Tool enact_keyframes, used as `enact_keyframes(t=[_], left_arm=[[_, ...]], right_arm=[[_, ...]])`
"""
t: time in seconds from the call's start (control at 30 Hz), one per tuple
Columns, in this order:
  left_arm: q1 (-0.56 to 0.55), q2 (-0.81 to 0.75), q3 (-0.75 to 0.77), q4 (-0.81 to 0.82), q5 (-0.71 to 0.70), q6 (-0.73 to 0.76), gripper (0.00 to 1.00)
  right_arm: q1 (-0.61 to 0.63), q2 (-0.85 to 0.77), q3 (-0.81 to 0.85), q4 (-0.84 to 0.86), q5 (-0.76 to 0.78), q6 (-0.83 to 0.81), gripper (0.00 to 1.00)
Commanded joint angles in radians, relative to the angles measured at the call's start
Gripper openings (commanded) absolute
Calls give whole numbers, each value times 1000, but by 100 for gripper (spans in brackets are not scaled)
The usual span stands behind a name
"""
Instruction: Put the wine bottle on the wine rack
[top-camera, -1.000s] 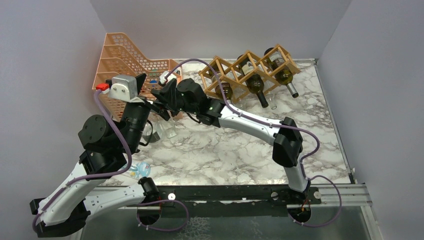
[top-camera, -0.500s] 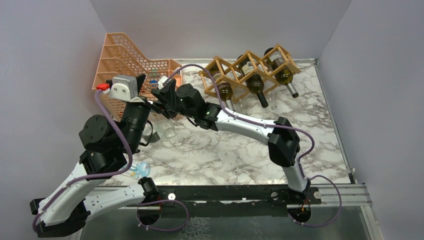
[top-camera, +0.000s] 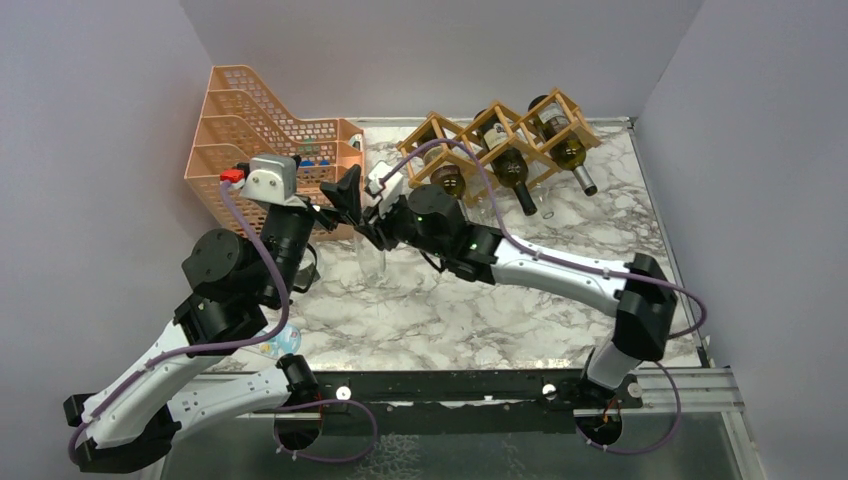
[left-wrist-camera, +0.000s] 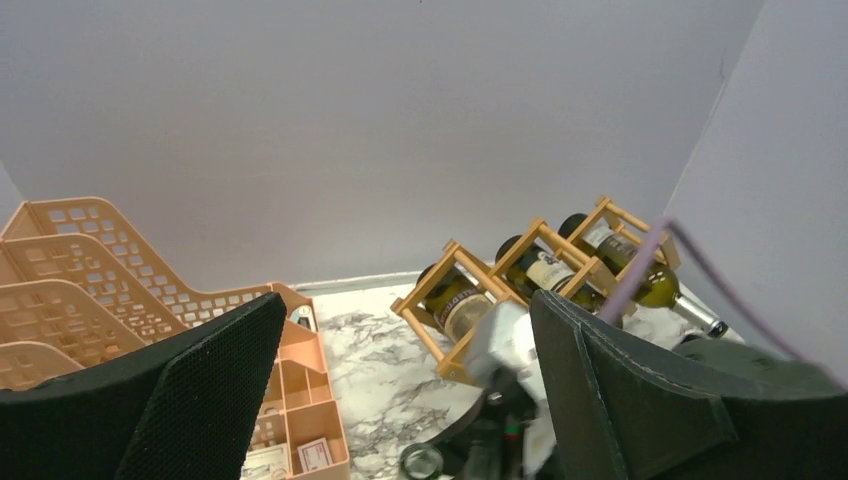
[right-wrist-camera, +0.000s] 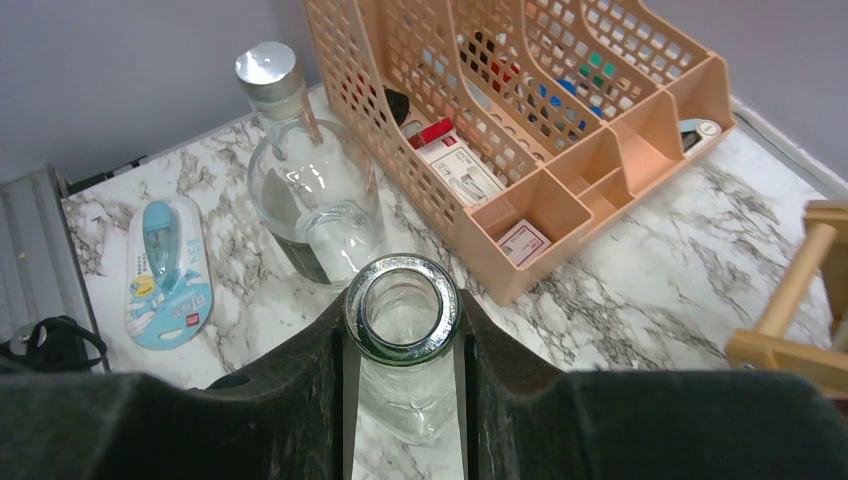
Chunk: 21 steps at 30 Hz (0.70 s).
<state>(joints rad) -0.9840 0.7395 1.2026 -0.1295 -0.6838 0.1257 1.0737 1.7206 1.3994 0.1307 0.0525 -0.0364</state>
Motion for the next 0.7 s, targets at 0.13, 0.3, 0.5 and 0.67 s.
enact_keyframes(t=[0.13, 0.3, 0.5, 0.67], left_arm=[[-2, -7, -49, 8, -44, 1, 99], [-2, -19, -155, 36, 18, -14, 99], [-2, -31, -315, 68, 249, -41, 99], [-2, -46, -461, 129, 591, -35, 99]], right_arm=[[7, -309, -172, 9, 162, 70, 4], [8, -462, -241, -54, 221, 92, 3], [7, -624, -289, -188, 277, 109, 3], [7, -730, -295, -314, 312, 143, 3]])
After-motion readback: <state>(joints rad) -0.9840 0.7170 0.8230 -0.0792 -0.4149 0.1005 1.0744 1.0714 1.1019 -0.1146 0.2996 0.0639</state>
